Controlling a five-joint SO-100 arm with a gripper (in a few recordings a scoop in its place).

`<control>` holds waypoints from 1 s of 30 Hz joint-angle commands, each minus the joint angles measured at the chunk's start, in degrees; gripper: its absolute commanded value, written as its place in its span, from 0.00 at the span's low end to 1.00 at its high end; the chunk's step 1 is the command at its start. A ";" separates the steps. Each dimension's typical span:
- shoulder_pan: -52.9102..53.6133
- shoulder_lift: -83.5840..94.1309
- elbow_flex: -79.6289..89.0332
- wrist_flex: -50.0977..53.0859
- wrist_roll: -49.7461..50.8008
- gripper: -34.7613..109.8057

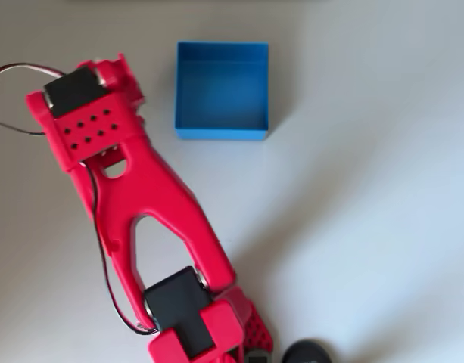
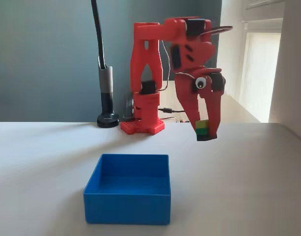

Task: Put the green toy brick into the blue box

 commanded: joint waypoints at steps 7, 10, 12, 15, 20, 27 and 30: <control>12.22 6.50 1.14 -7.47 1.14 0.24; 15.12 5.89 0.88 -8.44 1.14 0.24; 16.79 5.71 0.70 -8.70 1.32 0.24; 18.98 5.62 0.62 -8.79 1.76 0.24; 21.88 5.36 0.62 -8.70 2.90 0.24; 23.38 5.19 2.02 -8.70 3.52 0.24; 23.38 5.01 2.72 -8.70 4.13 0.24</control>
